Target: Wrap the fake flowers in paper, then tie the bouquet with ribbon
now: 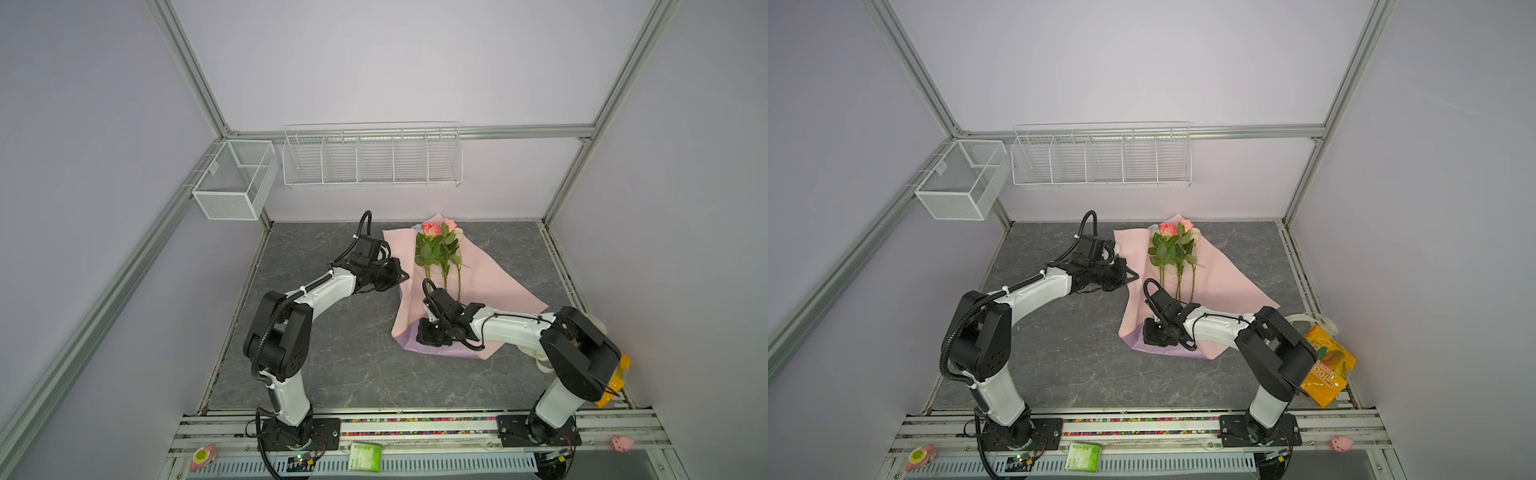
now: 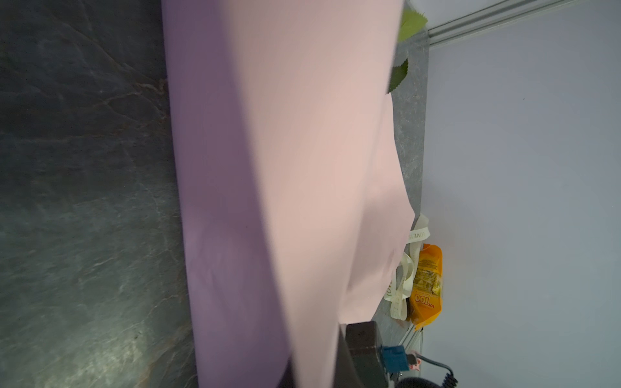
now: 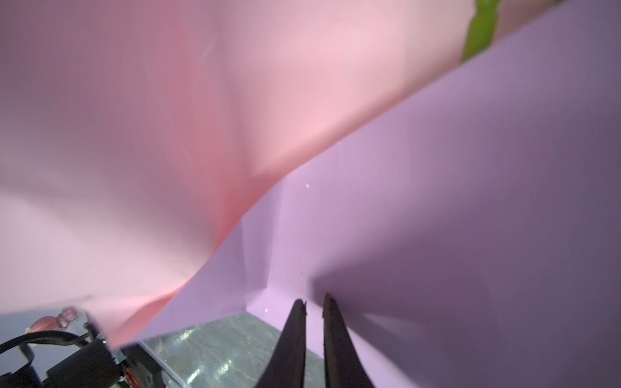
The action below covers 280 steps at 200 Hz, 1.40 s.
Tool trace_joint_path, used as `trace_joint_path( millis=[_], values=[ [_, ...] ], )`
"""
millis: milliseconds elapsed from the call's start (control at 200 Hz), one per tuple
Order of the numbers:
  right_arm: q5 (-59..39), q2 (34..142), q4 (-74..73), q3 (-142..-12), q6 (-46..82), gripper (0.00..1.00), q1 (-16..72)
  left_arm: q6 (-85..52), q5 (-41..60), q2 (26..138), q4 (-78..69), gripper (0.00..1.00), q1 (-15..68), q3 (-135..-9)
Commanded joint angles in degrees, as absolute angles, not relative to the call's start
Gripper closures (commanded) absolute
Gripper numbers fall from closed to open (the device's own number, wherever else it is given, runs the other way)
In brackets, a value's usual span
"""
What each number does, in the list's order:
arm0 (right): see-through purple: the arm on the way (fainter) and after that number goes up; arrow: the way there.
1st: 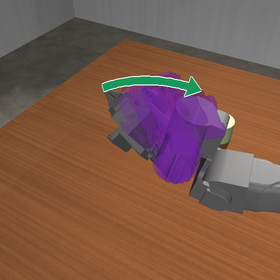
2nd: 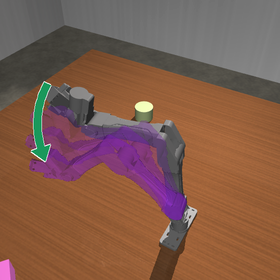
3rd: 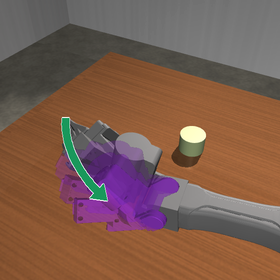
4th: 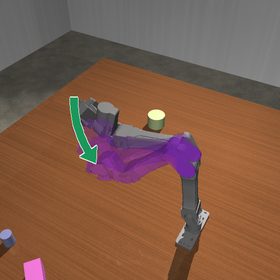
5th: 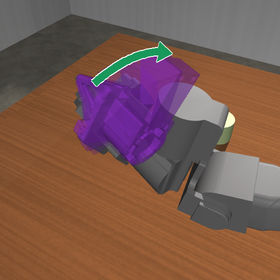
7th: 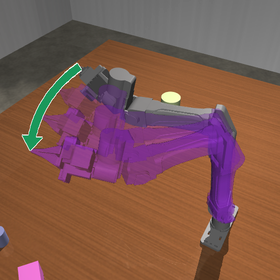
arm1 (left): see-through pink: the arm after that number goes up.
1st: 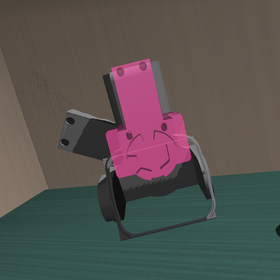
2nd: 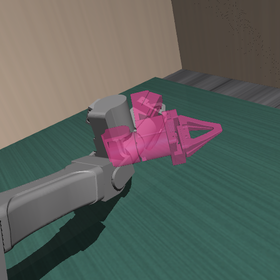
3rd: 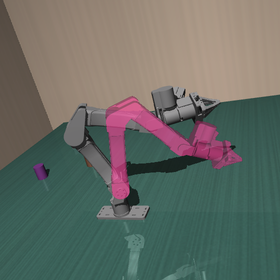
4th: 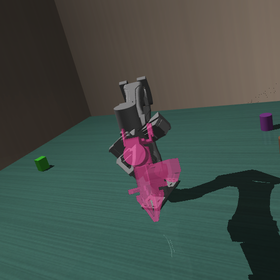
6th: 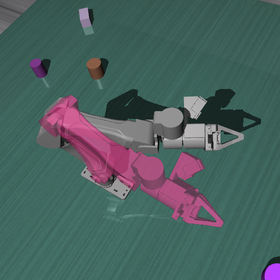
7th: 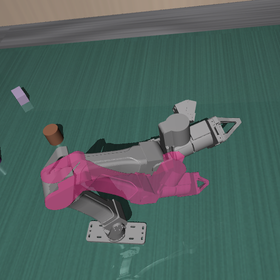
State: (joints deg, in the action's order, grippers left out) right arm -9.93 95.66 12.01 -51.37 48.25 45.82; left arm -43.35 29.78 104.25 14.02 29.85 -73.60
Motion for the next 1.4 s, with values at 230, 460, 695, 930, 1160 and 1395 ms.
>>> trace_joint_path(
  millis=[230,460,695,930,1160,1395],
  values=[
    [-10.84,90.79,8.85,-46.46,51.28,0.82,45.53,-45.92,29.03,106.72,17.28,0.94,31.03,-77.83],
    [-11.17,95.89,9.32,-47.73,51.59,0.89,45.63,-49.99,31.81,107.41,16.53,0.92,31.42,-79.22],
    [-10.36,97.82,9.19,-46.54,51.59,0.9,45.53,-55.99,32.37,108.25,11.68,0.92,32.23,-79.28],
    [-9.93,97.43,8.57,-45.59,51.5,0.9,45.35,-68.12,31.41,109.67,1.54,0.92,33.11,-76.64],
    [-11.24,95.2,4.74,-43.94,52.24,0.87,44.95,-73.39,28.36,111.84,-3.09,0.91,35.39,-76.12],
    [-11.77,90.17,1.3,-42.31,53.12,0.82,44.26,-73.39,26.75,113.31,-2.23,0.91,35.86,-75.32]
  ],
)
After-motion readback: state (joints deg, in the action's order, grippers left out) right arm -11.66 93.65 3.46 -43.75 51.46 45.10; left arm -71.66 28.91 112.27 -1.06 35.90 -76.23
